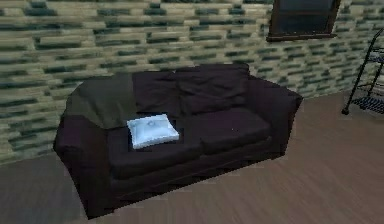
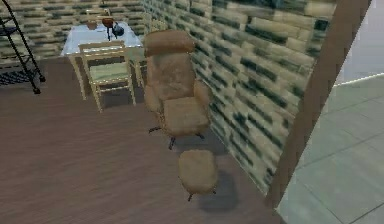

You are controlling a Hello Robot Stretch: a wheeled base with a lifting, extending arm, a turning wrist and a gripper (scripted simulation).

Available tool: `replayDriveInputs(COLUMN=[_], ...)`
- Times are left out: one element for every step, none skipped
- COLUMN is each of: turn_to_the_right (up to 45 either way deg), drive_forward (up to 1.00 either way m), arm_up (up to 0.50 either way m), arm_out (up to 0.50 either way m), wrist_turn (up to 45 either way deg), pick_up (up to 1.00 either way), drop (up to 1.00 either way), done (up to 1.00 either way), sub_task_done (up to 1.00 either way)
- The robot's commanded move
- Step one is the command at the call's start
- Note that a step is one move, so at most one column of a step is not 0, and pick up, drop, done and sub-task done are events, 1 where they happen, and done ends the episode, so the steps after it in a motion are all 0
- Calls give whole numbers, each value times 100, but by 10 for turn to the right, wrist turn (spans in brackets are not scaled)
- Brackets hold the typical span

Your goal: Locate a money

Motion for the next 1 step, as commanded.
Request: replayDriveInputs(turn_to_the_right=[0], drive_forward=[10], arm_up=[0], arm_out=[0], wrist_turn=[0], pick_up=[0], drop=[0], done=[0], sub_task_done=[0])
